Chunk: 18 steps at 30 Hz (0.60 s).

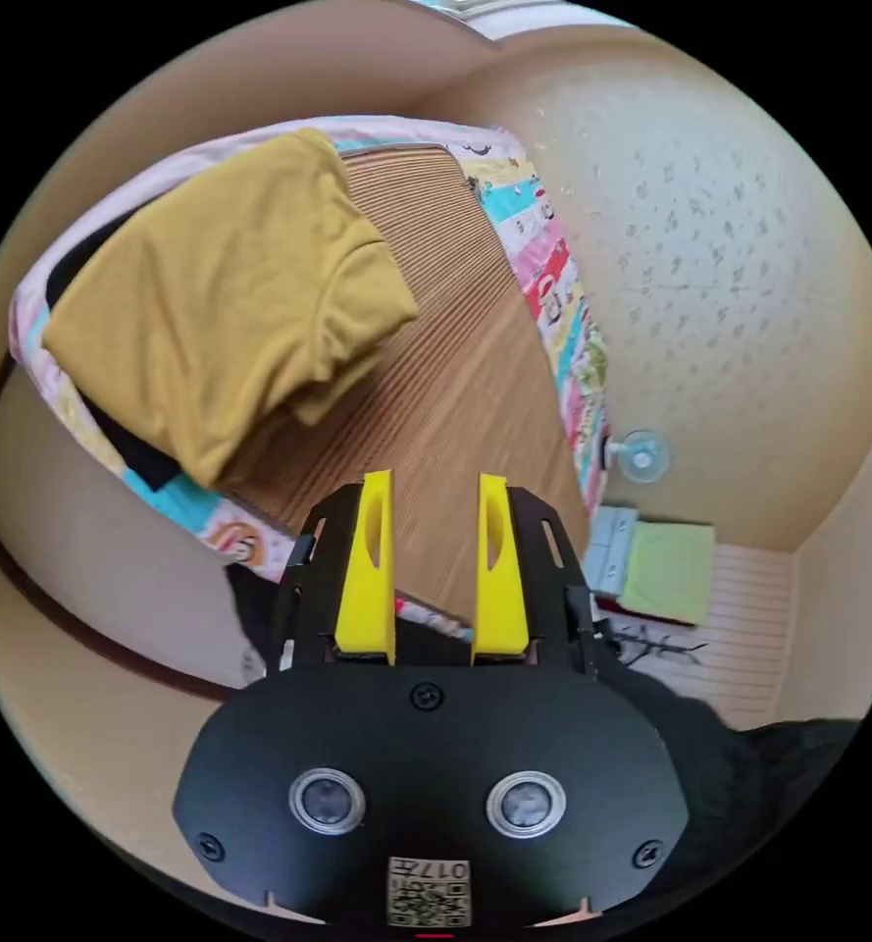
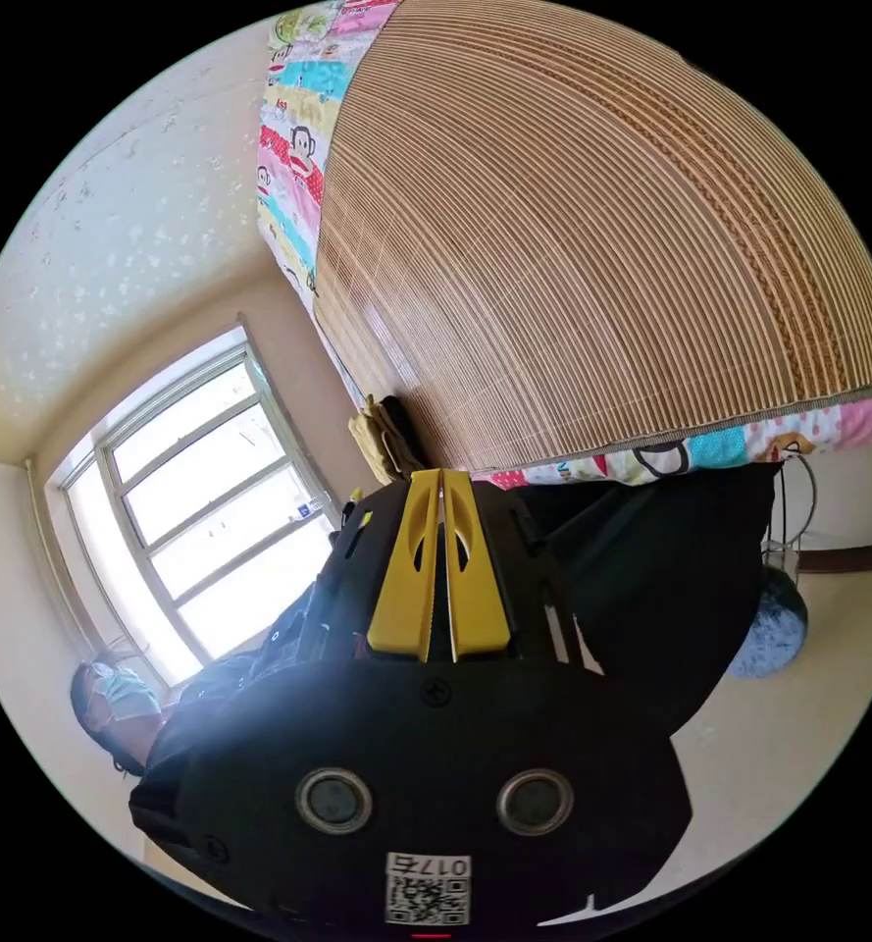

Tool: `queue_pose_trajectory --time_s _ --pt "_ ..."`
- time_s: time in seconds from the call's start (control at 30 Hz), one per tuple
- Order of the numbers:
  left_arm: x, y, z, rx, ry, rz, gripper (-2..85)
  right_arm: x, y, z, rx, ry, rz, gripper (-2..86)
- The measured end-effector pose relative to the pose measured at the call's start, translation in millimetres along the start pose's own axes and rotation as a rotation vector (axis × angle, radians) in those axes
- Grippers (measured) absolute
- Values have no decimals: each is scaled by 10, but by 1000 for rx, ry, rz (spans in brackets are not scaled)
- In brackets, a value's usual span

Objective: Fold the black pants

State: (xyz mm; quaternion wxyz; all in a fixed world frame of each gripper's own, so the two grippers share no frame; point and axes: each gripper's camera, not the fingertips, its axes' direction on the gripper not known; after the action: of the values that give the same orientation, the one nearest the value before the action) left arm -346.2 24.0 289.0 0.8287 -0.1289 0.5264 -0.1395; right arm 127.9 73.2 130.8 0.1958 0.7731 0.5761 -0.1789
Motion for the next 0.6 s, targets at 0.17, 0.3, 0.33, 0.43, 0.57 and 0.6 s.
queue_pose_trajectory --time_s 0.17,0.3,0.33,0.43,0.57,0.6 --pt "463 -329 401 17 746 -270 66 -147 -129 39 -220 294 38 7" --pt "1085 -269 845 -4 1341 -413 1 -165 -82 -363 -146 650 97 13" --pt "1306 -214 933 -34 1413 -429 -3 -151 -56 -429 -132 681 99 14" --pt "1716 -68 1032 -154 1344 -405 -9 -17 111 -775 -38 800 135 18" --pt "1898 163 1186 -177 1333 -444 -10 281 449 -1312 163 752 150 22" --pt "1903 198 1215 -176 1340 -458 -10 403 549 -1464 216 712 152 23"
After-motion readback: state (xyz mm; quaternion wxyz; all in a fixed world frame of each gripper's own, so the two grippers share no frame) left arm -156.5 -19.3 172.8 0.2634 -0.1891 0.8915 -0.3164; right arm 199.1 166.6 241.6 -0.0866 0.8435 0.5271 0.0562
